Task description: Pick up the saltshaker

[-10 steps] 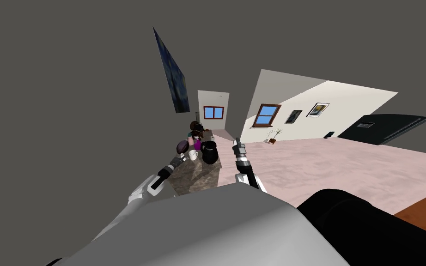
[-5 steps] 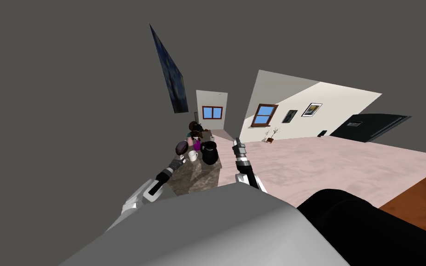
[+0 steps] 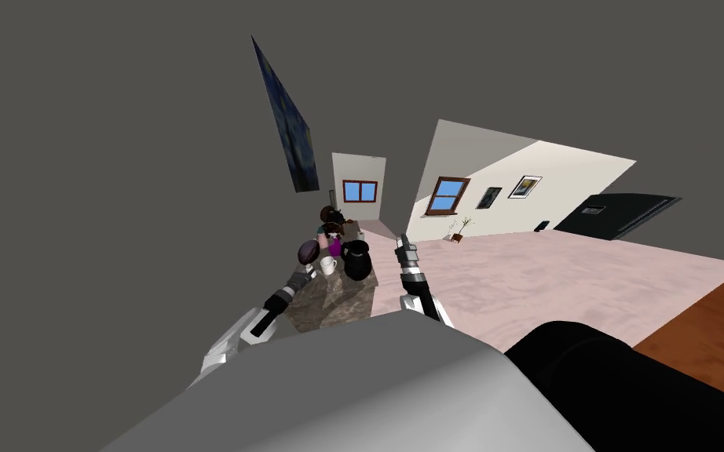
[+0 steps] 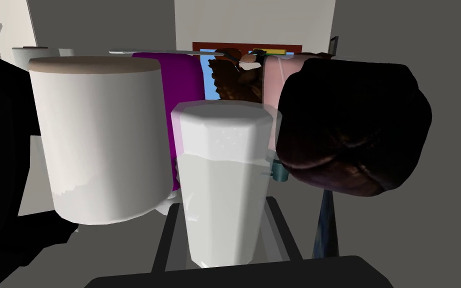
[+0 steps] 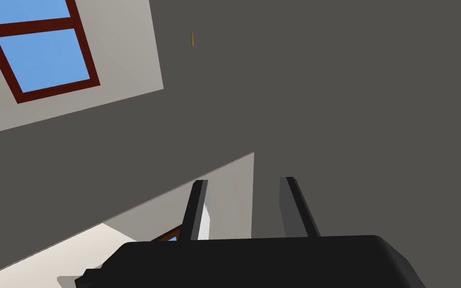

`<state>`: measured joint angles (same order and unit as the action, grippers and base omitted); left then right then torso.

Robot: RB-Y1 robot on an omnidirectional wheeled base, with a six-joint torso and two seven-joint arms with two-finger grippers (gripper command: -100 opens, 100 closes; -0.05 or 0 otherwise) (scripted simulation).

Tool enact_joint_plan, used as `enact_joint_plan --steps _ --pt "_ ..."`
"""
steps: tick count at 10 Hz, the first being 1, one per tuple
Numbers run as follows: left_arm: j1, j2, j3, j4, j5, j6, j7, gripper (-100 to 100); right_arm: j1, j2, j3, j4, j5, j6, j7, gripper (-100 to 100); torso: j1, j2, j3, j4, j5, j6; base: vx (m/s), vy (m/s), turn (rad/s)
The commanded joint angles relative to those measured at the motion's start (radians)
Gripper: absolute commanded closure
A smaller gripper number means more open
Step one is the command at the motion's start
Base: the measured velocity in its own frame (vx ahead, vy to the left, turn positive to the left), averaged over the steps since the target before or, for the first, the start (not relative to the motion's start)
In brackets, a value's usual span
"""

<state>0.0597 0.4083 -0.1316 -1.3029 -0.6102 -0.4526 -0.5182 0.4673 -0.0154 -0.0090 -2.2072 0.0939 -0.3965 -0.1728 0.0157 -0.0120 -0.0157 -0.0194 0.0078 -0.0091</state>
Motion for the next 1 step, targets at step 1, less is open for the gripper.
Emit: enact_joint_plan --steps 1 --pt "0.000 0.000 0.000 0.000 0.000 0.000 0.000 0 0.000 0.000 0.000 0.000 0.000 0.000 0.000 0 0.000 0.000 0.000 0.000 0.000 0.000 0.000 0.000 0.000"
